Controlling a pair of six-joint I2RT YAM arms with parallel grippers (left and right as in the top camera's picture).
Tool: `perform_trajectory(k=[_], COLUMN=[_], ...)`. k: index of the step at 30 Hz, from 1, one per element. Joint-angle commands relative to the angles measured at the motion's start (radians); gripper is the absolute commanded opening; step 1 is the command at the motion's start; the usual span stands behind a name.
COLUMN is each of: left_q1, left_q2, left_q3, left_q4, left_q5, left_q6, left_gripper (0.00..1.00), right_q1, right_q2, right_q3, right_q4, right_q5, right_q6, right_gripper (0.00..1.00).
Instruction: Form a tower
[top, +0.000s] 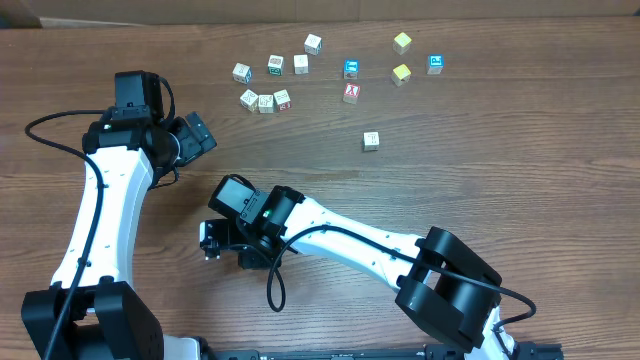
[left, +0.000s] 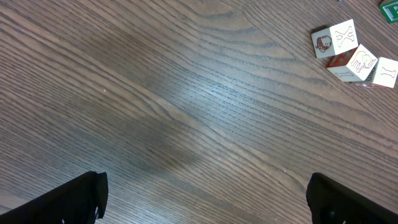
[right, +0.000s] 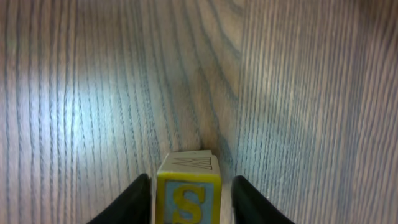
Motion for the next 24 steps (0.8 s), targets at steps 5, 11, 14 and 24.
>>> perform_trajectory(k=[5, 11, 14, 24], left_q1=[0.001, 0.001, 0.001, 0.001], left_q2=[-0.002, -0.002, -0.002, -0.002], left_q3=[0.013, 0.013, 0.013, 0.013], left_q4=[0.004, 0.004, 0.004, 0.004], left_q5=[-0.014, -0.014, -0.014, -0.014], left_q6=[0.016, 0.016, 0.016, 0.016], left_gripper=[1.0, 0.99, 1.0, 1.0], right_q1=[-0.004, -0.005, -0.005, -0.005], right_q2=[-0.027, -0.027, -0.027, -0.027], right_q3=[-0.011, -0.011, -0.011, -0.011], right_q4=[-0.009, -0.01, -0.011, -0.017], right_q5=[-0.009, -0.01, -0.009, -0.009], right_q6=[-0.006, -0.006, -0.006, -0.006], right_gripper=[0.49, 0.38, 0.38, 0.36])
